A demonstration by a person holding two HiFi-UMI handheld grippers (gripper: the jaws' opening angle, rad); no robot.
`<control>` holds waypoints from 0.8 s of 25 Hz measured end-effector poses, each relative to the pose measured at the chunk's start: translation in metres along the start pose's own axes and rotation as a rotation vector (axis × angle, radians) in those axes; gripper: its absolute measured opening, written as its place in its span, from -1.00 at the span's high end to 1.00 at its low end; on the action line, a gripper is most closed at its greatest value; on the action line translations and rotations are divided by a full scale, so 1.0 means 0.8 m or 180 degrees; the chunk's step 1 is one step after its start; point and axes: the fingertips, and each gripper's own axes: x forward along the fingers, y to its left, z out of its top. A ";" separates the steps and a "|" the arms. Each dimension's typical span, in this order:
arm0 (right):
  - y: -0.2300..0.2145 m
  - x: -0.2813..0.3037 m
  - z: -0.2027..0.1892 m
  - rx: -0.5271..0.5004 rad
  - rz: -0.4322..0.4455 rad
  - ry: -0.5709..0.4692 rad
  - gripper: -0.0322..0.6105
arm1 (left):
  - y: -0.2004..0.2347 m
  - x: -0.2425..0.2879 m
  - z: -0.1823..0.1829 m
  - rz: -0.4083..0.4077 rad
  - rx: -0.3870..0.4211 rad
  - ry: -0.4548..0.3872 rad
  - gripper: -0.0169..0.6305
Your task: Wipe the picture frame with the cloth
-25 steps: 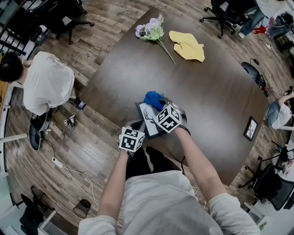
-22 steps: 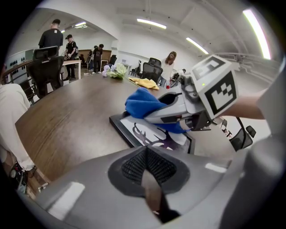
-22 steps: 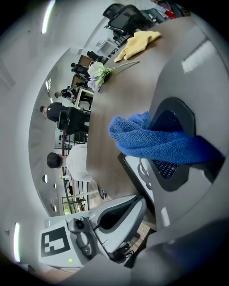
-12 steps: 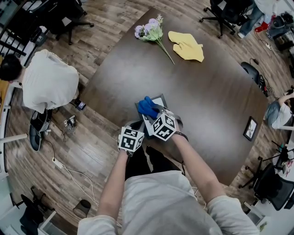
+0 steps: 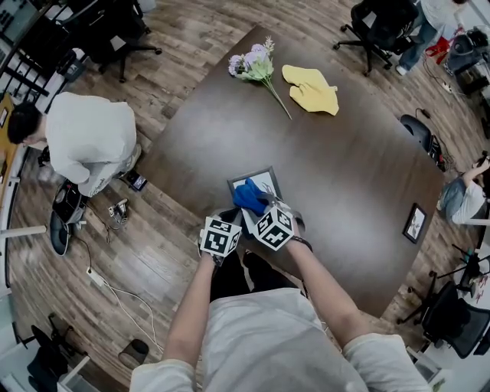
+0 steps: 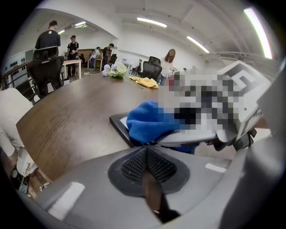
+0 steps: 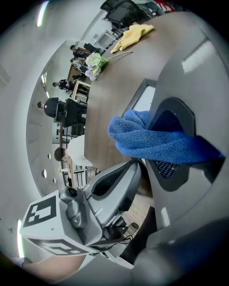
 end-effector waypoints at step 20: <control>0.050 -0.042 -0.059 0.0508 -0.0009 0.0037 0.63 | 0.004 -0.001 -0.004 0.0051 0.0294 0.0248 0.79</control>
